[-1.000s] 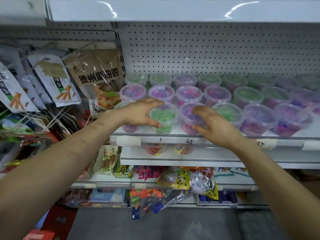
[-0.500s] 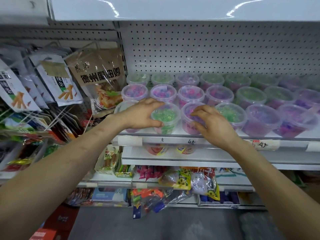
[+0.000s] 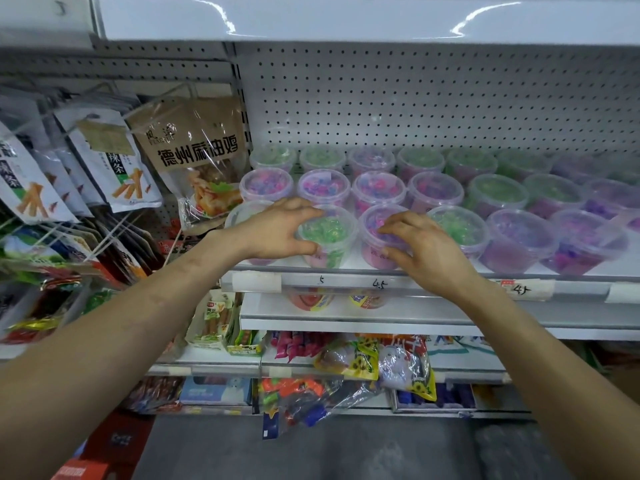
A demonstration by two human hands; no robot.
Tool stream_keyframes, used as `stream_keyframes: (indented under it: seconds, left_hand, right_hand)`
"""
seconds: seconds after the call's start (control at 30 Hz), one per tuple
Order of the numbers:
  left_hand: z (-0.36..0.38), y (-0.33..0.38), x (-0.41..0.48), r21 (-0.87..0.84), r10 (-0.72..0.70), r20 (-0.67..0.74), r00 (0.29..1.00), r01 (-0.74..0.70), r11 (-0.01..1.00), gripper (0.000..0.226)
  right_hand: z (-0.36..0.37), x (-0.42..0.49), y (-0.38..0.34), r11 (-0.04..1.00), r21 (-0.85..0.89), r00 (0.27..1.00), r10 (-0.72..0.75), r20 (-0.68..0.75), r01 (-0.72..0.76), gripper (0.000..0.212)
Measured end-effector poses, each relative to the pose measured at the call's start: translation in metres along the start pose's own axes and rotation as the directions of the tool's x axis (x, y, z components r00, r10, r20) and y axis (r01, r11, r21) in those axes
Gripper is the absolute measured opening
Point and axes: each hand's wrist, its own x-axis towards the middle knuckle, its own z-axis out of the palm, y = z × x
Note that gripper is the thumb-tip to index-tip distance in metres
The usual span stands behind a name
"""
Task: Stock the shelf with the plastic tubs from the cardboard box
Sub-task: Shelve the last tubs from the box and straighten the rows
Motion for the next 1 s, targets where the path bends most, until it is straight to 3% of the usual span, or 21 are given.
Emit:
stream_keyframes:
  seconds: [0.27, 0.4, 0.53, 0.73, 0.87, 1.0]
  left_hand:
    - [0.002, 0.010, 0.001, 0.136, -0.069, -0.078, 0.995, 0.079, 0.987, 0.083]
    - [-0.009, 0.002, 0.005, 0.076, -0.045, 0.041, 0.998, 0.042, 0.996, 0.095]
    - [-0.017, -0.016, 0.006, 0.004, 0.037, 0.143, 0.989, -0.038, 0.999, 0.084]
    - [-0.016, -0.021, 0.012, -0.061, 0.078, 0.094, 0.992, -0.073, 0.995, 0.087]
    - [-0.012, -0.019, 0.007, -0.024, 0.041, 0.038, 0.998, -0.040, 0.999, 0.084]
    - [-0.012, -0.019, 0.005, 0.024, 0.031, 0.030, 0.999, -0.032, 0.999, 0.101]
  right_hand:
    - [-0.001, 0.003, 0.001, 1.000, 0.002, 1.000, 0.006, 0.004, -0.006, 0.036]
    - [-0.002, 0.003, 0.000, 0.999, -0.003, 0.999, 0.033, 0.026, -0.033, 0.041]
    - [0.002, 0.014, -0.013, 0.997, 0.058, 0.999, 0.047, 0.025, -0.048, 0.052]
    - [0.017, 0.038, -0.035, 0.997, 0.064, 0.990, 0.044, 0.131, -0.053, 0.072]
    - [0.018, 0.044, -0.035, 0.997, 0.055, 0.992, 0.047, 0.114, -0.054, 0.067]
    - [0.012, 0.040, -0.031, 0.996, 0.079, 0.993, 0.042, 0.107, -0.051, 0.060]
